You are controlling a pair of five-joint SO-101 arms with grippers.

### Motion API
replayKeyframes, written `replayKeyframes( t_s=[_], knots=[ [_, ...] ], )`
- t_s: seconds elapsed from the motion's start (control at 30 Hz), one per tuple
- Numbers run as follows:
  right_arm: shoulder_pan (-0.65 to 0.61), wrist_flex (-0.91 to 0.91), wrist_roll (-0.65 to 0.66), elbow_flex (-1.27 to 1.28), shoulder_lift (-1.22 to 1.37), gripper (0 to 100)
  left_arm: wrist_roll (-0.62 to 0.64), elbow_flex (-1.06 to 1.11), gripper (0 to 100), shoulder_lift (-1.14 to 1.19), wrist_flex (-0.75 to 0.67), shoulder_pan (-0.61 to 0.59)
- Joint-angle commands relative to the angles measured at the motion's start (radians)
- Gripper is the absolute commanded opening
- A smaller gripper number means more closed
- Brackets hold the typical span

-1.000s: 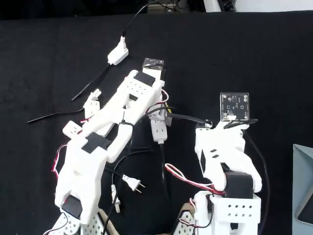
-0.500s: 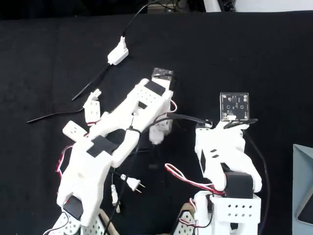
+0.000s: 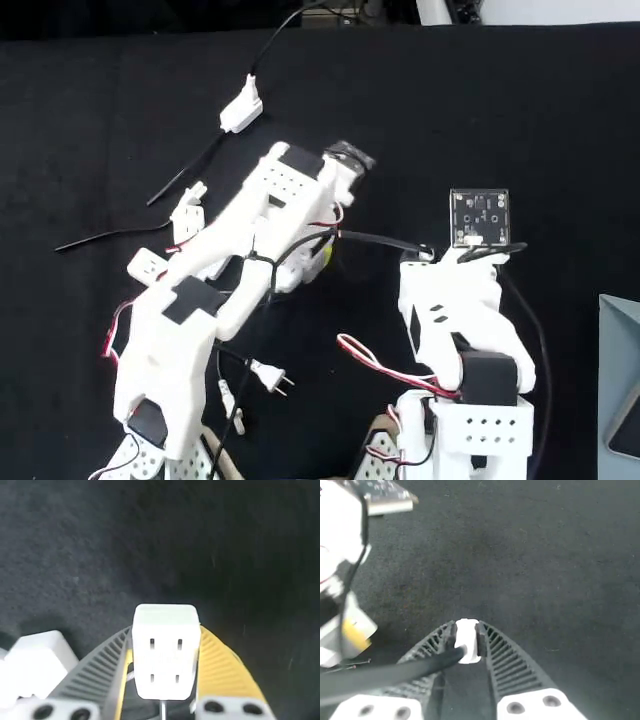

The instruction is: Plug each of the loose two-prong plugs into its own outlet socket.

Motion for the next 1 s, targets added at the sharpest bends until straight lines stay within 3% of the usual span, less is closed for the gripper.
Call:
replayKeyframes(
  t_s=[0.0,0.13,0.33,0.53,0.67,0.97],
  knots=[
    [0.003,-0.015,0.005,-0.004,0.002,1.4,-0.265,-0.042,3,-0.066,0.054,-0.056],
    [0.003,-0.015,0.006,-0.004,0.002,1.4,-0.374,-0.042,4,-0.064,0.003,-0.125],
    [0.002,-0.017,0.008,0.01,0.002,1.4,-0.247,-0.042,22,-0.075,-0.006,-0.153],
    [0.002,-0.017,0.008,0.005,0.002,1.4,-0.23,-0.045,22,-0.077,0.008,-0.143],
    [0.002,-0.017,0.009,0.002,0.002,1.5,-0.207,-0.11,22,-0.084,0.103,-0.154],
    [0.002,-0.02,0.109,-0.025,0.012,1.5,-0.12,-0.151,11,-0.327,0.173,-0.219]
  ],
)
